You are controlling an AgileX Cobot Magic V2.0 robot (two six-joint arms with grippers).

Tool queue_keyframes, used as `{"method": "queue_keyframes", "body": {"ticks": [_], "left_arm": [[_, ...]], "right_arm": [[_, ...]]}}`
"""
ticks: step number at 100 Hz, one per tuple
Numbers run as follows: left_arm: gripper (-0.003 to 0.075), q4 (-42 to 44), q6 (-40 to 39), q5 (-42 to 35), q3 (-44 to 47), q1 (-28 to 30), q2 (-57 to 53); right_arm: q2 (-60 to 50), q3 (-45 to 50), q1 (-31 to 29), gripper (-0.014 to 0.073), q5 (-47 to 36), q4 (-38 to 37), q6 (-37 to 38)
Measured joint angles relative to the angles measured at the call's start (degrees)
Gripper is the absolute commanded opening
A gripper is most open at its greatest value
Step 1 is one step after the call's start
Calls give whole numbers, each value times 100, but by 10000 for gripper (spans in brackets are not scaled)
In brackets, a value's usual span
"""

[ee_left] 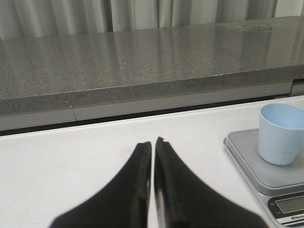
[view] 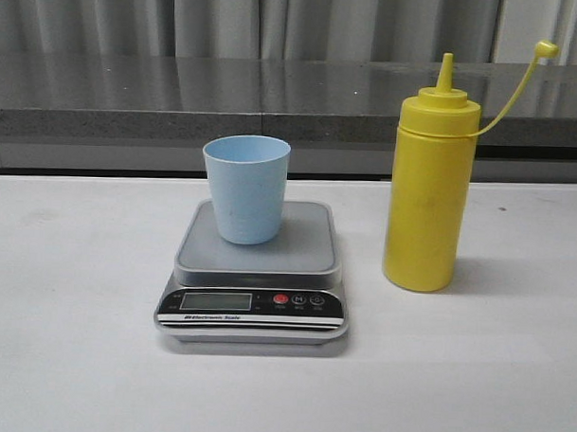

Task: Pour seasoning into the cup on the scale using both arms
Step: 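Move the right gripper toward the yellow squeeze bottle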

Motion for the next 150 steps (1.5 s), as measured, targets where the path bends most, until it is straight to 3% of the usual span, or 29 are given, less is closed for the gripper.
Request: {"method": "queue_keyframes", "body": {"ticks": [32,55,71,108,123,150], "left_arm": [[-20,0,0,-9,0,0,0],[-20,0,0,-9,0,0,0],[-20,0,0,-9,0,0,0],[-20,0,0,-13,0,0,0],[-20,0,0,-13,0,0,0],[-20,0,0,-13,0,0,0]], "right_arm": [[0,0,0,-68,-34,0,0],[0,-40,0,-68,-958,0,0],[110,-824,0,-68,-394,191,0],[2842,-3481,0,-68,1168,246,0],[3923,-4035,0,-68,1164,369,0],[5283,-4099,11,-68,589,581,0]]}}
